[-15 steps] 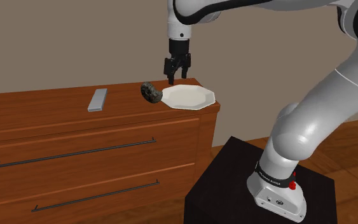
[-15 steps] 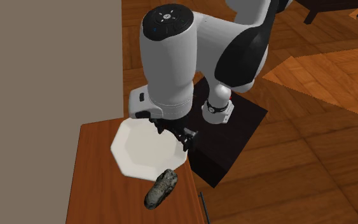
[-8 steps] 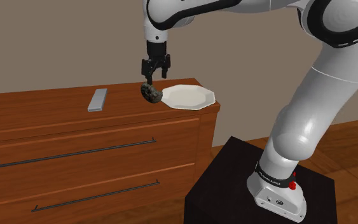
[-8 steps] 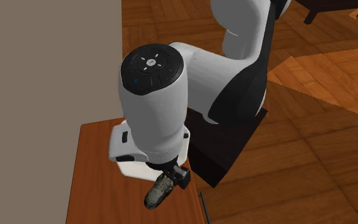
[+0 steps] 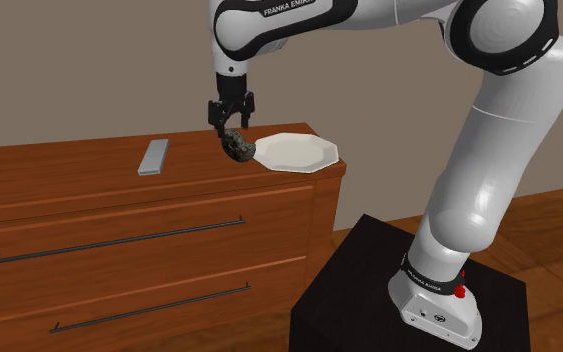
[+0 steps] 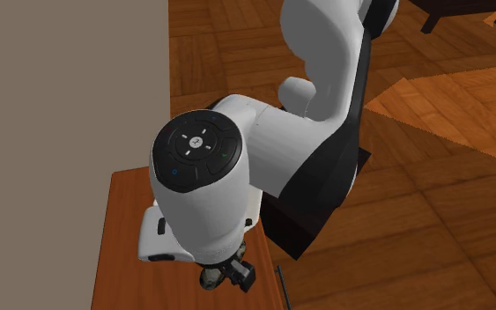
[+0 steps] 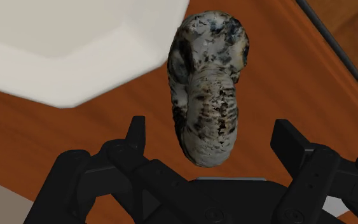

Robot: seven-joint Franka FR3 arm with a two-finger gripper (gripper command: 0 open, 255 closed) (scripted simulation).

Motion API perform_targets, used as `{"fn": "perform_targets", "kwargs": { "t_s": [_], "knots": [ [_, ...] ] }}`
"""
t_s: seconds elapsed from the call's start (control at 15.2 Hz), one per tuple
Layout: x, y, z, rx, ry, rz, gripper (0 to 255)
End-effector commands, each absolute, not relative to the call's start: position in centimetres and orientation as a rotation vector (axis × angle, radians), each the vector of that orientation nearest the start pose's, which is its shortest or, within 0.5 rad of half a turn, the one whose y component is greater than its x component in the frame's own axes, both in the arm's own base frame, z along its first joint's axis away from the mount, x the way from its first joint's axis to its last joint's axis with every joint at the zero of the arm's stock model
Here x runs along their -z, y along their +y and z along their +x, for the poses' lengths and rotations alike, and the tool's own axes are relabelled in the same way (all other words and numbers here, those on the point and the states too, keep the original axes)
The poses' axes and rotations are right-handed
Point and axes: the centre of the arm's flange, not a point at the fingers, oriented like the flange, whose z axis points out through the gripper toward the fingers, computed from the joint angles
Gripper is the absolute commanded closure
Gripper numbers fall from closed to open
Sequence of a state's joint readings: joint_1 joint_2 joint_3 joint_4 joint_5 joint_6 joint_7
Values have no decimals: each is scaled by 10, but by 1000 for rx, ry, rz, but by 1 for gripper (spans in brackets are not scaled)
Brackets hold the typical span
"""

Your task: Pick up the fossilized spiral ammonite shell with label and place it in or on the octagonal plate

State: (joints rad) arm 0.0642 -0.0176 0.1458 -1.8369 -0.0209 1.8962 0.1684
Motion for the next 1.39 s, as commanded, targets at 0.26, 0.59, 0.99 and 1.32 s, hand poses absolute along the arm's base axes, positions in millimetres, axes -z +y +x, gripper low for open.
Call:
{"fn": "perform_targets", "kwargs": {
  "t_s": [0.26,0.59,0.99,1.32],
  "knots": [
    [-517,117,556,126,-75,-3146,0],
    [-517,117,556,126,-75,-3146,0],
    [-517,117,556,126,-75,-3146,255],
    [-522,117,556,126,-75,-3146,255]
  ]
}}
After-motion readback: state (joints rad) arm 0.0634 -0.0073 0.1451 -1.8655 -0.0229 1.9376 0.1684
